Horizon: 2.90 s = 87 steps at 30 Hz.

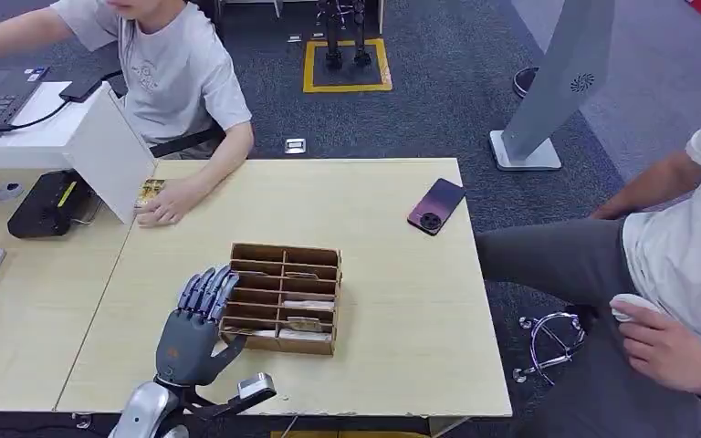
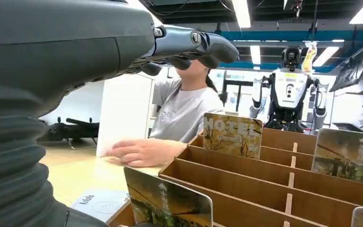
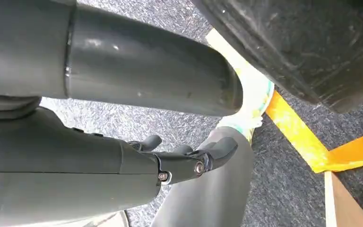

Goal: Pass the card to the sensor for recognition and then transmit it.

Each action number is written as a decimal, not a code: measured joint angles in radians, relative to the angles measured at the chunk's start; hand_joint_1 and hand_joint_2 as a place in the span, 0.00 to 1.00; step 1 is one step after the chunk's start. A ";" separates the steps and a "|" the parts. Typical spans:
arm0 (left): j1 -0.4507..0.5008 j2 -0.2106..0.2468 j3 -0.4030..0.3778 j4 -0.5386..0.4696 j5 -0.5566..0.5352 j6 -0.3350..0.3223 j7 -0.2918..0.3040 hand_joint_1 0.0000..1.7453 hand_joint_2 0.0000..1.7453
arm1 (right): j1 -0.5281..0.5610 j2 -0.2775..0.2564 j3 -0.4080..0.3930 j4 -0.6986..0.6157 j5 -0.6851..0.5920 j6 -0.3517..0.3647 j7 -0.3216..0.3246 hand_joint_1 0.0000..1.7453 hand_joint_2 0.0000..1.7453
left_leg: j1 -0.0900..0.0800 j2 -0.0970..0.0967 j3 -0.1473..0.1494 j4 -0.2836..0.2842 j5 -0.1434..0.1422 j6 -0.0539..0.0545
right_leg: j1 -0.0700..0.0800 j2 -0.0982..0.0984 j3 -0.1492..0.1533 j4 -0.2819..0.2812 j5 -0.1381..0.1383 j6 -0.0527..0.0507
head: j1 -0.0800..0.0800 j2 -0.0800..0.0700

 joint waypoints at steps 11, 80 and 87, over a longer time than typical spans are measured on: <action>-0.001 0.000 0.000 0.000 0.000 0.000 0.000 0.00 1.00 | 0.000 0.000 0.000 0.000 0.000 0.000 0.000 0.00 0.00 | 0.000 0.000 0.000 0.000 0.000 0.000 | 0.000 0.000 0.000 0.000 0.000 0.000 | 0.000 0.000; -0.017 0.076 -0.101 0.060 0.241 -0.098 -0.067 1.00 1.00 | -0.006 0.008 0.002 -0.002 0.022 -0.002 0.008 0.00 0.00 | 0.000 0.000 0.000 0.000 0.000 0.000 | 0.000 0.000 0.000 0.000 0.000 0.000 | 0.000 0.000; -0.028 0.088 -0.101 -0.003 0.393 -0.148 -0.142 1.00 1.00 | -0.006 0.008 0.002 -0.002 0.024 -0.002 0.008 0.00 0.00 | 0.000 -0.001 0.000 0.000 0.001 0.000 | 0.000 -0.001 0.000 0.000 0.000 0.000 | 0.000 0.000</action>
